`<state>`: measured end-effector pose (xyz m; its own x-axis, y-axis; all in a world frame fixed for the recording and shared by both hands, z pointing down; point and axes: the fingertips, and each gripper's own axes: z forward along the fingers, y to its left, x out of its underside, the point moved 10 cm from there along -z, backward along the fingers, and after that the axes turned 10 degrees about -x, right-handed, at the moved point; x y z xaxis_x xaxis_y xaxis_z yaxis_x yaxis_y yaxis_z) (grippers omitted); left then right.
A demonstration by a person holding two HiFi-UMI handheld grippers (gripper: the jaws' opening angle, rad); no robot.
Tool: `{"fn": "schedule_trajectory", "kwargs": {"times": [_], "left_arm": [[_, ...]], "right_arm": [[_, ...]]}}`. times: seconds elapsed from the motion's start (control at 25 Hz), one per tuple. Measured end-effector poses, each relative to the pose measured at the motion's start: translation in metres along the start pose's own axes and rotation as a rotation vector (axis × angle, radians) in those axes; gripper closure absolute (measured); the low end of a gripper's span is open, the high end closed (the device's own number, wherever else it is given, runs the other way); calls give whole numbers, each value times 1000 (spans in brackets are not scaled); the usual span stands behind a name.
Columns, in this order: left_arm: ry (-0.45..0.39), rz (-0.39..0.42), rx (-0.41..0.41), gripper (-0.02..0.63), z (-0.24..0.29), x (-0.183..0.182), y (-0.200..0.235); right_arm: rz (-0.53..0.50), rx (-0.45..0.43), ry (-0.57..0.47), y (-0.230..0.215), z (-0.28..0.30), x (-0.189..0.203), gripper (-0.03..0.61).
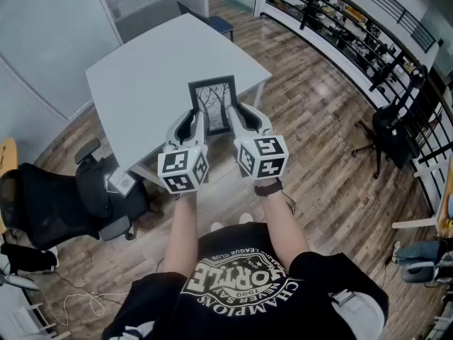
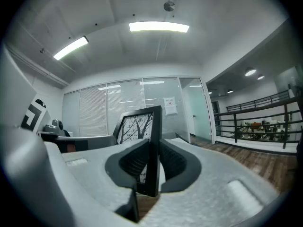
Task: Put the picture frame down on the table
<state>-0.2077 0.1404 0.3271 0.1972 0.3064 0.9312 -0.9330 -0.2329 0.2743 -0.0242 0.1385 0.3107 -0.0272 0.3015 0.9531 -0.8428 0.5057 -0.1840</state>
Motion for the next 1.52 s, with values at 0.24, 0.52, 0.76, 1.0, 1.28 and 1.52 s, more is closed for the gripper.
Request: {"fn": "schedule_trajectory", "kwargs": {"times": [0.24, 0.52, 0.76, 1.0, 1.28, 1.52], "left_arm": [[-8, -28, -3, 541, -16, 5, 23], [7, -47, 32, 540, -18, 11, 33], [12, -33, 27, 540, 10, 14, 30], [11, -46, 0, 541, 69, 8, 38], [-28, -35, -27, 541, 184, -24, 36], [-40, -25, -40, 541, 269, -38, 8]], "right_arm": [[-25, -1, 5, 28, 5, 7, 514], [-18, 16, 24, 34, 7, 15, 514], [61, 21, 41, 9, 24, 24, 512], [105, -25, 27, -41, 78, 18, 512], [147, -80, -1, -132, 162, -14, 512], [196, -98, -16, -214, 202, -34, 514]]}}
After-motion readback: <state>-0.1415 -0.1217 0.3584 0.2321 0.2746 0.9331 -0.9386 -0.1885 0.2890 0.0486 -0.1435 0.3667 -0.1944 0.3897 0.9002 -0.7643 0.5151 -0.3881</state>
